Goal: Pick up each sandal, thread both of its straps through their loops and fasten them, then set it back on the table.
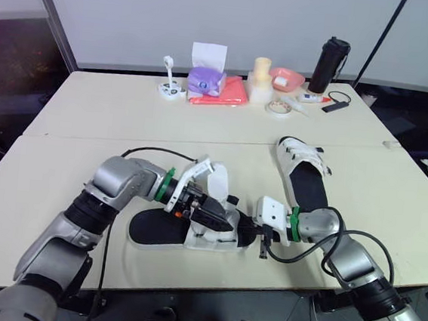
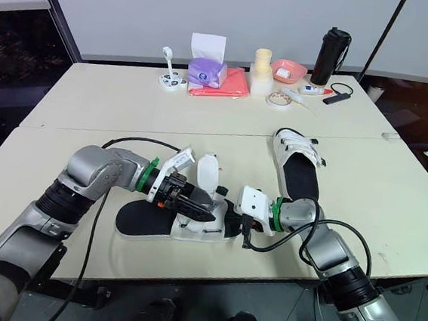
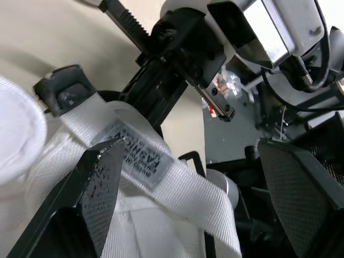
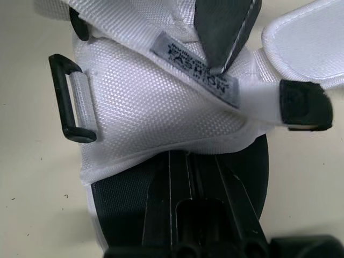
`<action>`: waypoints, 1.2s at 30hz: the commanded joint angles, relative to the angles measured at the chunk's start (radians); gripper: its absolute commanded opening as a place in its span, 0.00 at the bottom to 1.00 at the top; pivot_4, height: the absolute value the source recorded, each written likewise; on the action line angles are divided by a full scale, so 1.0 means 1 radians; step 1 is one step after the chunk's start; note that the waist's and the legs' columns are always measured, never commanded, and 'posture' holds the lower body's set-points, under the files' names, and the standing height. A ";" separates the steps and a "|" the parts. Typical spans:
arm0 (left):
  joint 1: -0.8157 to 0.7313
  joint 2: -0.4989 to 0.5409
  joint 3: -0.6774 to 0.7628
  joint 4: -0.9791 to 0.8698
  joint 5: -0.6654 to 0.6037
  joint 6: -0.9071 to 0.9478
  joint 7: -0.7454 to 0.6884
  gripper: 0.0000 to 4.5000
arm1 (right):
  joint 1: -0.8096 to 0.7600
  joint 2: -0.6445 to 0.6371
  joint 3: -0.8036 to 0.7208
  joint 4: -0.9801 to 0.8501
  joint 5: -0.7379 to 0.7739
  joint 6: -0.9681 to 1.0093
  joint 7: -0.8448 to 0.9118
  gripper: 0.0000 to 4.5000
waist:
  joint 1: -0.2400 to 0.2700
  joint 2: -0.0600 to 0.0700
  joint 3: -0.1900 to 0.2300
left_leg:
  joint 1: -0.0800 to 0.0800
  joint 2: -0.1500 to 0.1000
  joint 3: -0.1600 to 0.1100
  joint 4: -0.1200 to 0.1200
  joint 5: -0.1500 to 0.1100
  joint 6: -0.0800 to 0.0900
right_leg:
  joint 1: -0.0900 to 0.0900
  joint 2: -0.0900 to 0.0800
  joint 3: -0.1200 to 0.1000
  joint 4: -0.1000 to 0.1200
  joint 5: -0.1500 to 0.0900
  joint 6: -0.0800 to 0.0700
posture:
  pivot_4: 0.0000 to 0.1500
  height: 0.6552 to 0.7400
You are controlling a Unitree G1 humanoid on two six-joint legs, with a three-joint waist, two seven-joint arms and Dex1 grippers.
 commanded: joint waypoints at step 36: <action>-0.008 -0.006 0.214 0.073 -0.092 0.222 0.119 0.70 | 0.029 -0.021 0.016 0.060 -0.079 0.017 -0.030 0.00 | 0.000 0.000 0.000 | 0.000 -0.001 -0.001 0.000 0.000 0.000 | 0.001 0.000 0.000 0.000 0.002 0.003 | 1.00 1.00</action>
